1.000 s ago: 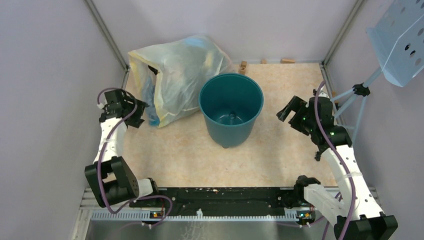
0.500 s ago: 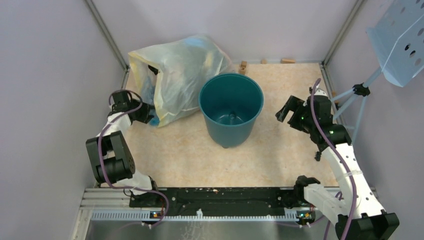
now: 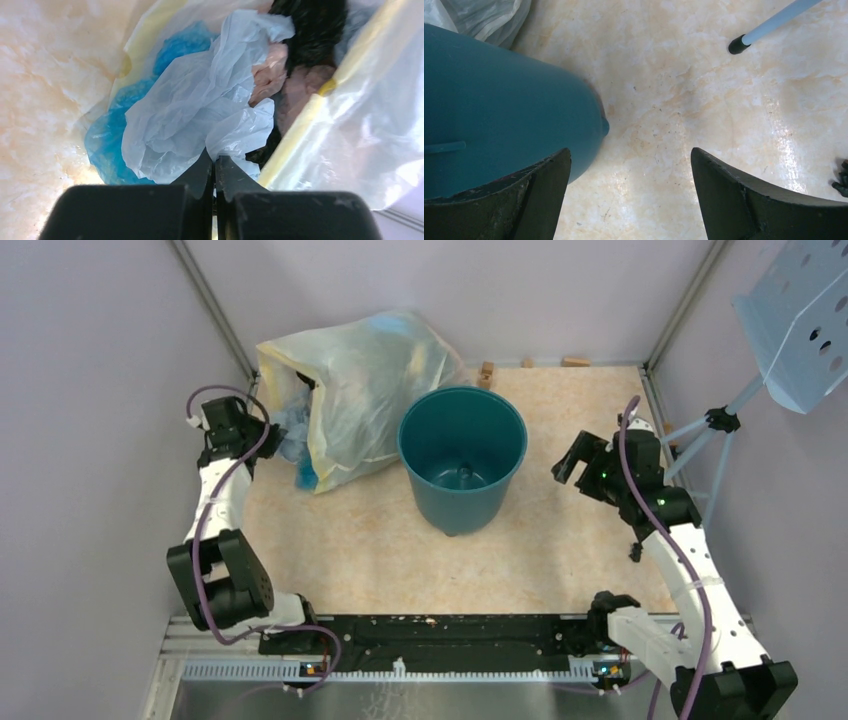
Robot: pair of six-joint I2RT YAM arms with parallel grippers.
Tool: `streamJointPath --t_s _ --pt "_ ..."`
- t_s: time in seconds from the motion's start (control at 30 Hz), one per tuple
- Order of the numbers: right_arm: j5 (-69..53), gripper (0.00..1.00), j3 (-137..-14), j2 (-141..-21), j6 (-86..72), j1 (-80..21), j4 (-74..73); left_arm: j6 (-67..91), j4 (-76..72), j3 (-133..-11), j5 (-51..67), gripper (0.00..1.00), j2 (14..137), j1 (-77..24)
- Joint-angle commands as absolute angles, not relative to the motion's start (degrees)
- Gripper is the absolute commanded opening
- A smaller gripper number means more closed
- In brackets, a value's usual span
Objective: Put the trash bags into the trash bin
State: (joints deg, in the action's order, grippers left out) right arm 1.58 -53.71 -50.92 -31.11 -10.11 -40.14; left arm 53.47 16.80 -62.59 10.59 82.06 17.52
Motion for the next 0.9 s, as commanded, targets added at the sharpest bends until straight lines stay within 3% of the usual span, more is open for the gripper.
streamJointPath --t_s 0.0,0.33,0.47,0.6,0.7,0.87 --pt "0.3 0.87 -57.0 -52.0 -32.7 -10.6 -38.4 51.4 16.4 -66.5 3.2 0.00 75.3 17.7" --pt "-4.2 0.86 -64.2 -56.1 -32.6 -11.3 -41.6 52.0 15.1 -70.7 -0.3 0.00 65.8 17.7" --pt "-6.1 0.85 -70.6 -58.4 -30.9 -11.5 -41.7 54.9 7.4 -69.4 9.6 0.00 62.9 17.4" --pt "-9.1 0.71 -78.8 -62.4 -30.3 -11.5 -41.6 58.1 -2.5 -68.2 18.4 0.00 62.8 15.5" --pt "-14.8 0.62 -82.4 -65.5 -31.3 -11.6 -41.9 55.9 -1.9 -71.5 19.3 0.00 63.7 10.4" --pt "-15.6 0.59 -80.8 -66.7 -30.3 -14.4 -39.7 52.6 -0.3 -73.9 14.4 0.00 62.4 0.8"
